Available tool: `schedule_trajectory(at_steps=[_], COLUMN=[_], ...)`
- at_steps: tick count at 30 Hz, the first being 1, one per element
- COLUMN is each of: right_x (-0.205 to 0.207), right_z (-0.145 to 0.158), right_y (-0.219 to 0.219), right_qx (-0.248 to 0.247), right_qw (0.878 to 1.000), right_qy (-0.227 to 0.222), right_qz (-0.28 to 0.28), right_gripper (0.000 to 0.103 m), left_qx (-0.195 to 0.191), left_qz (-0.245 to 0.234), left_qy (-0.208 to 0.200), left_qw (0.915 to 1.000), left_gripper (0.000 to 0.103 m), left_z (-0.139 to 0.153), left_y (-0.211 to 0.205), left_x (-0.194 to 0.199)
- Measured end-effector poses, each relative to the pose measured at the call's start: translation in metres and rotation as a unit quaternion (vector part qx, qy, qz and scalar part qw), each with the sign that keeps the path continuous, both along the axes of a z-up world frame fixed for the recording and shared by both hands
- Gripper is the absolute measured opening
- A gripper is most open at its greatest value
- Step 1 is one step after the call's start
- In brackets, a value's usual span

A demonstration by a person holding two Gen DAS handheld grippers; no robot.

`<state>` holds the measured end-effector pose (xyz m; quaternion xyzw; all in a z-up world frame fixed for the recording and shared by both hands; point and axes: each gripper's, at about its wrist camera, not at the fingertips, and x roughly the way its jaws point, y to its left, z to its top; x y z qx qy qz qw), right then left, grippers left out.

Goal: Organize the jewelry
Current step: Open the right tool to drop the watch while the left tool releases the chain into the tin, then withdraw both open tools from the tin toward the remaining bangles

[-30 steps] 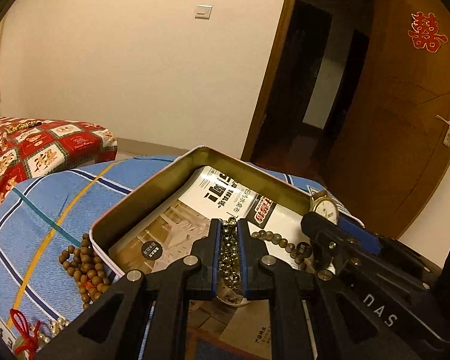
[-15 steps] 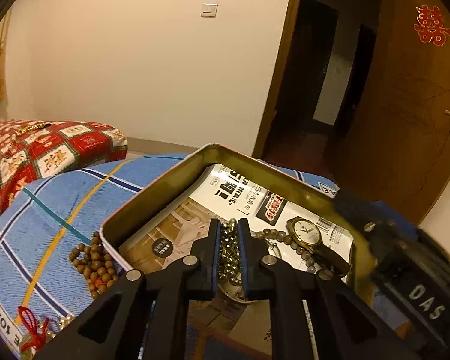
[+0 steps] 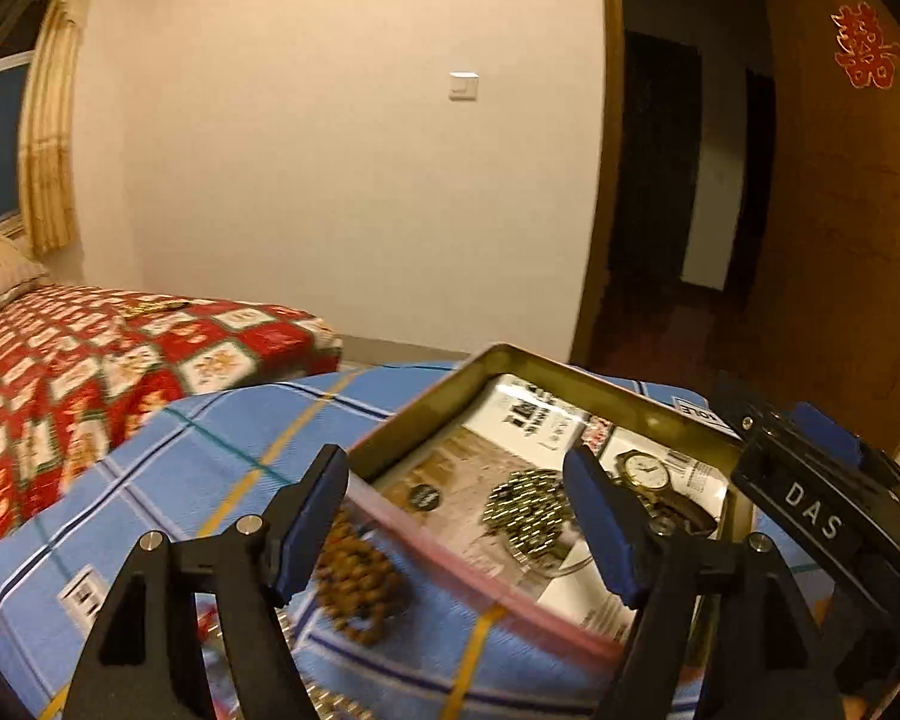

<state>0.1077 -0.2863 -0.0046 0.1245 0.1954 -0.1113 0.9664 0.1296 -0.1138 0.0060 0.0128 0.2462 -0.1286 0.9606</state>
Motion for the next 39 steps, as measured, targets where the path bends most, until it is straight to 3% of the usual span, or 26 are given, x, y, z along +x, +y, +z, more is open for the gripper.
schedule_trajectory(at_steps=[12, 39], right_x=[-0.026, -0.082], right_z=[0.001, -0.002], right_y=[0.036, 0.09], right_qx=[-0.04, -0.047], right_qw=[0.999, 0.997], right_qy=[-0.012, -0.005], right_qz=[0.018, 0.061], right_gripper=[0.084, 0.084], left_qx=[0.029, 0.038], left_qz=[0.048, 0.039], left_qy=[-0.007, -0.011], left_qw=[0.9984, 0.9985], left_gripper=[0.074, 0.074], left_z=[-0.012, -0.017], left_y=[0.041, 0.07], left_x=[-0.028, -0.085])
